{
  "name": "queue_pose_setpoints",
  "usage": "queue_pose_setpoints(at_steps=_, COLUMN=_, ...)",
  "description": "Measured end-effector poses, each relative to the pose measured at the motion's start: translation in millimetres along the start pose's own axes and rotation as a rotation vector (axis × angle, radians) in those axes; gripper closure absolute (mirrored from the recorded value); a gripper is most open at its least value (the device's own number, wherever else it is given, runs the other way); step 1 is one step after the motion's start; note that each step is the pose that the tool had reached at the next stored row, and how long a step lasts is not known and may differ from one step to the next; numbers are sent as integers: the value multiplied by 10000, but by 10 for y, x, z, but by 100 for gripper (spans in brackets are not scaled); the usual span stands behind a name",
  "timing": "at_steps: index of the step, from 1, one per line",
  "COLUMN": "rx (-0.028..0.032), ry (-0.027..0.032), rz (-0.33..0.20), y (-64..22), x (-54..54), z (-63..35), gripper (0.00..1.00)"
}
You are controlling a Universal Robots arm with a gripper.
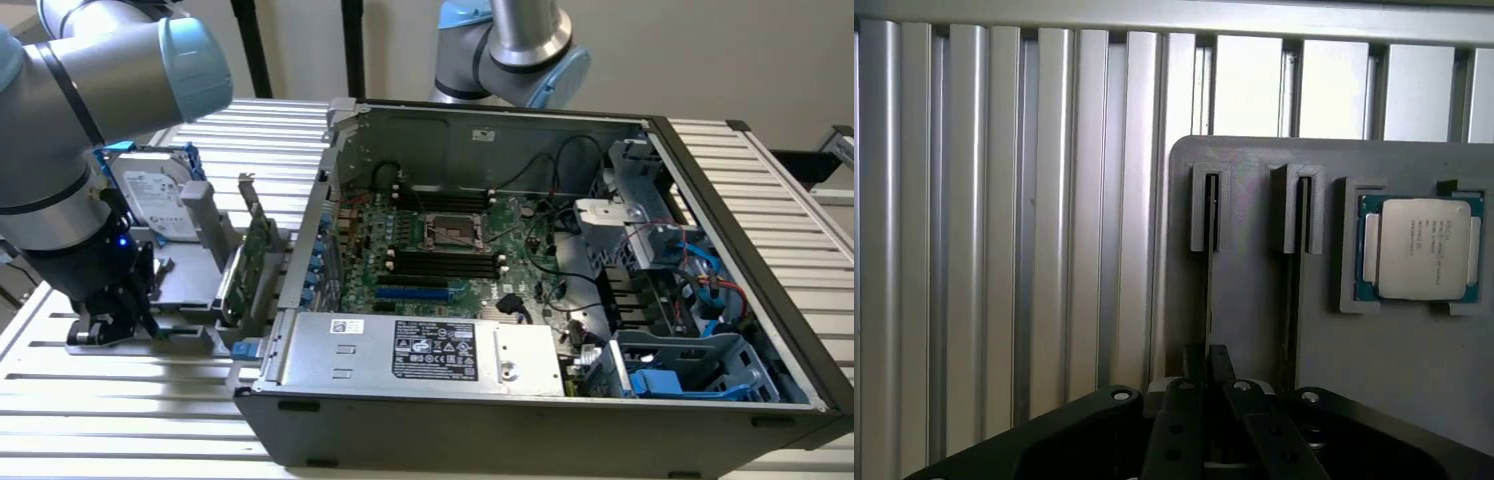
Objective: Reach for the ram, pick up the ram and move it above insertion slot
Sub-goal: 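Pick up the ram and move it above insertion slot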
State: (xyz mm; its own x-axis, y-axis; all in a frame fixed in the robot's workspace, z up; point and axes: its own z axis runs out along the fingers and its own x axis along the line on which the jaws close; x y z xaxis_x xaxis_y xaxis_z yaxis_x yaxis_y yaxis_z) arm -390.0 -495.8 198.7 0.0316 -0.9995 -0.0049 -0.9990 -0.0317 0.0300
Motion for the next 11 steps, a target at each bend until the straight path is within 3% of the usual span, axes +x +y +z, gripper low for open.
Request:
queue_pose_setpoints(at_steps=6, rx=-2, ry=0, rz=14, y=0, x=0, z=-20, gripper=87)
queue_pose_setpoints(at_steps=11, rx=-6, ry=-2, rz=25, y=3, x=-1, z=-106, gripper=87)
